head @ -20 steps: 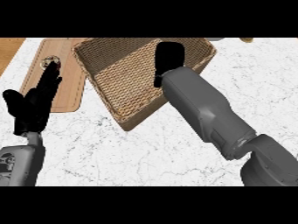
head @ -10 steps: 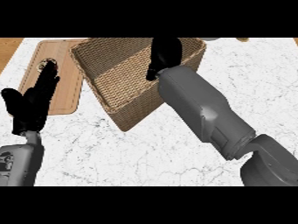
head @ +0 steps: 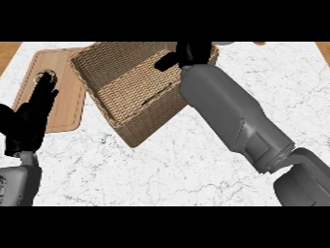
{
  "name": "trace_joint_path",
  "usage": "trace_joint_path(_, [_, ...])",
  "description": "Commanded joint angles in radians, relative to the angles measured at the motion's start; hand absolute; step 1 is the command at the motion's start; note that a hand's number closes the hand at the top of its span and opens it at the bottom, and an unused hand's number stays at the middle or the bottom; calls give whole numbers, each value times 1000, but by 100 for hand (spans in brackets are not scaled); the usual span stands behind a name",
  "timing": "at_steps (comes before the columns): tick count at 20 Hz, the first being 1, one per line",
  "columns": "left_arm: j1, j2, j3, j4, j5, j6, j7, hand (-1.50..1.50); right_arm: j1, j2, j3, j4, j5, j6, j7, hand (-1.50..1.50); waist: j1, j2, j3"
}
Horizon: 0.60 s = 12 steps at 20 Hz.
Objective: Pick the eggplant from the placemat and place it in the basket
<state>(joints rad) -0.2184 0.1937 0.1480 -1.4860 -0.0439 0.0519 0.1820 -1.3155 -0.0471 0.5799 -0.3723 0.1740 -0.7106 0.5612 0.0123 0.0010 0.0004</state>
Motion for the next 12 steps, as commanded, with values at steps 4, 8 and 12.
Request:
trace_joint_path(4, [48, 22, 37, -26, 27, -14, 7, 0, 220, -123, -107, -250, -84, -35, -83, -150, -37, -12, 0])
trace_joint_path(8, [88, 27, 45, -21, 26, -24, -36, 0, 350, -245, -96, -476, -86, 59, -59, -150, -45, -16, 0])
trace_joint_path(12, [20, -1, 25, 3, 17, -1, -8, 0, 496, -317, -130, -659, -90, 77, -103, -150, -31, -7, 0])
